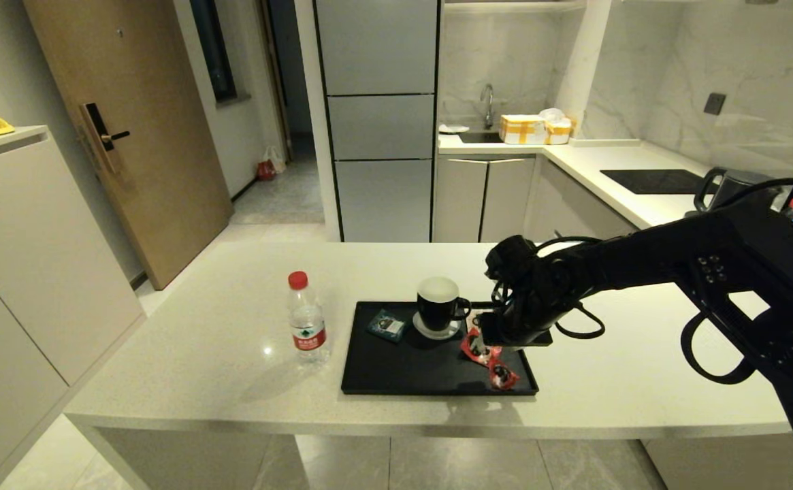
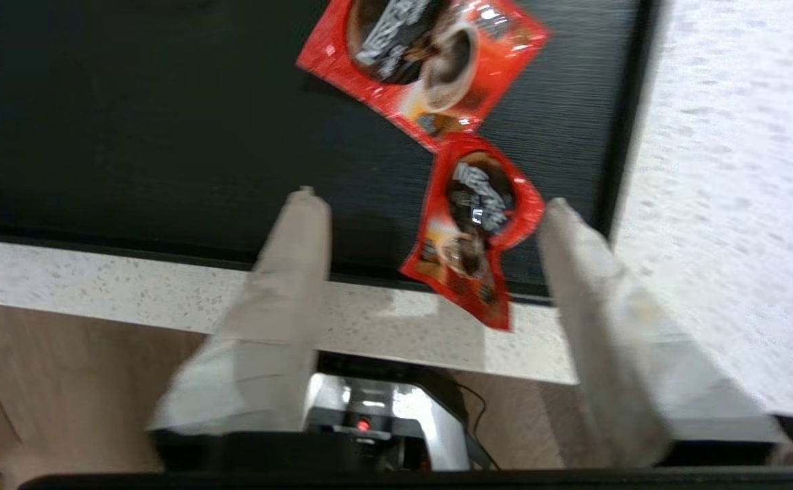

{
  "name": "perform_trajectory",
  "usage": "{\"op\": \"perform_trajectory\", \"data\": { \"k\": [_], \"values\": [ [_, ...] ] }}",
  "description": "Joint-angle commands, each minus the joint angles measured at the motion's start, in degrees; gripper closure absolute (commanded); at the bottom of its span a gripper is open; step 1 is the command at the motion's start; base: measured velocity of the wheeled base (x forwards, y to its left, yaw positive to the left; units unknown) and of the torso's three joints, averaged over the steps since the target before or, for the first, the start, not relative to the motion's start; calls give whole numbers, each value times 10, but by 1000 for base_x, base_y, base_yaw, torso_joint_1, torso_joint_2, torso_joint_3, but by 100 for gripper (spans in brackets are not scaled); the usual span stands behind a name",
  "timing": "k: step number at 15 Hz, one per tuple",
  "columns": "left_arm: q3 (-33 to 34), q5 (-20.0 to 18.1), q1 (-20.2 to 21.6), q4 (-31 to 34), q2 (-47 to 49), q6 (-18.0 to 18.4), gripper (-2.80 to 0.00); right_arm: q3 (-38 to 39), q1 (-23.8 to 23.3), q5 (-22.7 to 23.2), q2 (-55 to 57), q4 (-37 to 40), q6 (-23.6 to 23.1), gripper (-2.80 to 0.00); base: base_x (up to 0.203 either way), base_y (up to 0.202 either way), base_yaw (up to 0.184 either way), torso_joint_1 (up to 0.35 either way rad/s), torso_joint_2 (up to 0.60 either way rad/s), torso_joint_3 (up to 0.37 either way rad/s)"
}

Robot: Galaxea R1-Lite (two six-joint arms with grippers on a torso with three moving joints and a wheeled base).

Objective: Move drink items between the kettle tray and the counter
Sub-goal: Return the bottled water to its original position

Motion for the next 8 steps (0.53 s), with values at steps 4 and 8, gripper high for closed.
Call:
{"op": "perform_trajectory", "data": {
  "k": [4,8],
  "values": [
    [0,0,0,0,1,-1,0,82,-15,-1,-186,-1,12,-280,0,0,0,0,0,0],
    [0,0,0,0,1,-1,0,205,-106,-8,-405,-2,33,0,0,0,0,0,0,0]
  ]
}}
